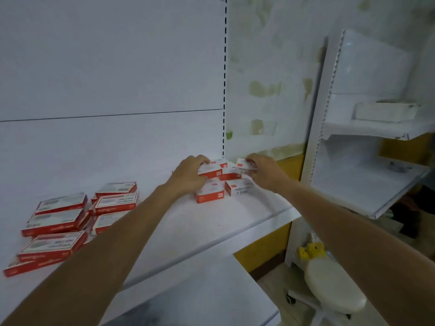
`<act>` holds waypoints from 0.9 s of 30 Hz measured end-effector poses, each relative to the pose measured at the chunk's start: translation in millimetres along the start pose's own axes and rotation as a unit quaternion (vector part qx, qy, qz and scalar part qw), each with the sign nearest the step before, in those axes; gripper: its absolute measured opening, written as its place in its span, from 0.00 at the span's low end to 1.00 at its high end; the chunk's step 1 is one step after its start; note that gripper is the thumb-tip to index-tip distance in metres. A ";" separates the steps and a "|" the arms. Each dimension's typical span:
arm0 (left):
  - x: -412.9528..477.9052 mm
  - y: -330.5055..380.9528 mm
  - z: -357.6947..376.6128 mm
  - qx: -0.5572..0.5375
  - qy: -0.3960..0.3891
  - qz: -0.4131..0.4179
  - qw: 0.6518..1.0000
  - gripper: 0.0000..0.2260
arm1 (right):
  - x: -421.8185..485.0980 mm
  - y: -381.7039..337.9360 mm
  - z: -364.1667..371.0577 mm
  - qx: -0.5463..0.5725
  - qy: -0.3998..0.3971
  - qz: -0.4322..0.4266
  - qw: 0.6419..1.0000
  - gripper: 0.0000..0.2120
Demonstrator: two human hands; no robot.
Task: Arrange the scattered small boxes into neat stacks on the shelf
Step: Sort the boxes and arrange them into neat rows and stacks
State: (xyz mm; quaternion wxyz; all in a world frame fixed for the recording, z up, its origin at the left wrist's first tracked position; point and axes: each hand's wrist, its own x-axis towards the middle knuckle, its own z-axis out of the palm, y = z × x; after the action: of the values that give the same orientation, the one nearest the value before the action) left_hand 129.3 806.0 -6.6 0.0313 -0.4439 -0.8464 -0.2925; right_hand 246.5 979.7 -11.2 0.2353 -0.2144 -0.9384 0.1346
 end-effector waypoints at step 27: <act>-97.5 0.1 -32.9 0.039 0.225 -0.260 0.938 0.12 | 43.1 -94.0 50.3 0.148 -0.108 -0.334 0.925 0.17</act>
State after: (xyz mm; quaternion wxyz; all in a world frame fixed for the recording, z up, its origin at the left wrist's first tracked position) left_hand 181.5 717.4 -9.9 0.1606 -0.1297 -0.9139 -0.3496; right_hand 155.2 910.2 -4.3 0.1932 0.1645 -0.9448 0.2073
